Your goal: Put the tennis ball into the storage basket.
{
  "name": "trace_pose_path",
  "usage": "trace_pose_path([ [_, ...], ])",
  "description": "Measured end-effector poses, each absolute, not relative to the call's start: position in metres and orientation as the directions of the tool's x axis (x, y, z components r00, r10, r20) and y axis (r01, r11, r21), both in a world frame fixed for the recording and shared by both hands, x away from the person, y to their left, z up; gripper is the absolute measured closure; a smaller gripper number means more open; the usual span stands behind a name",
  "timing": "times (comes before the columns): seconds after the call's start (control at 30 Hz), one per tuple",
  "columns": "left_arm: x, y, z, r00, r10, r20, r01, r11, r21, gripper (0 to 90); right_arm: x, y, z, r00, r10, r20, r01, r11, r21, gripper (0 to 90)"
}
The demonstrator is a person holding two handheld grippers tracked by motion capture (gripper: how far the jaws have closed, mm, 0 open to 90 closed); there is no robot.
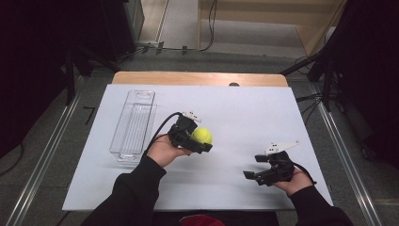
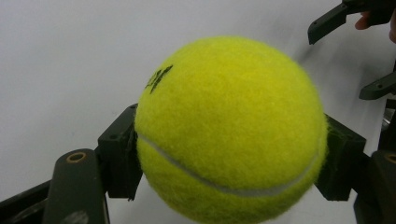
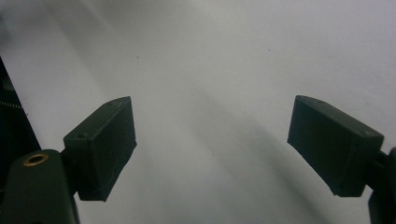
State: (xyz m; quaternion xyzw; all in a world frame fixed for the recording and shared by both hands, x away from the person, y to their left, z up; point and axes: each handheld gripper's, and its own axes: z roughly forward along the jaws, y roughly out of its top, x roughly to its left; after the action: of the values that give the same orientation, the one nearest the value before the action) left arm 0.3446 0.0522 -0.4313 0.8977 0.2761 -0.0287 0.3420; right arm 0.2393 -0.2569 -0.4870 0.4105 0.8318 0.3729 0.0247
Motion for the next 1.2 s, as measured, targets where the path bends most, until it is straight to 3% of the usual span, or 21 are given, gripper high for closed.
trace_pose_path([
  [1.2,0.359,0.079,-0.420,0.816,0.520,-0.251,0.556,-0.586,0.590,26.5,0.239,-0.257,-0.486,-0.662,0.701,0.264,0.661,0.380,0.647,13.2],
])
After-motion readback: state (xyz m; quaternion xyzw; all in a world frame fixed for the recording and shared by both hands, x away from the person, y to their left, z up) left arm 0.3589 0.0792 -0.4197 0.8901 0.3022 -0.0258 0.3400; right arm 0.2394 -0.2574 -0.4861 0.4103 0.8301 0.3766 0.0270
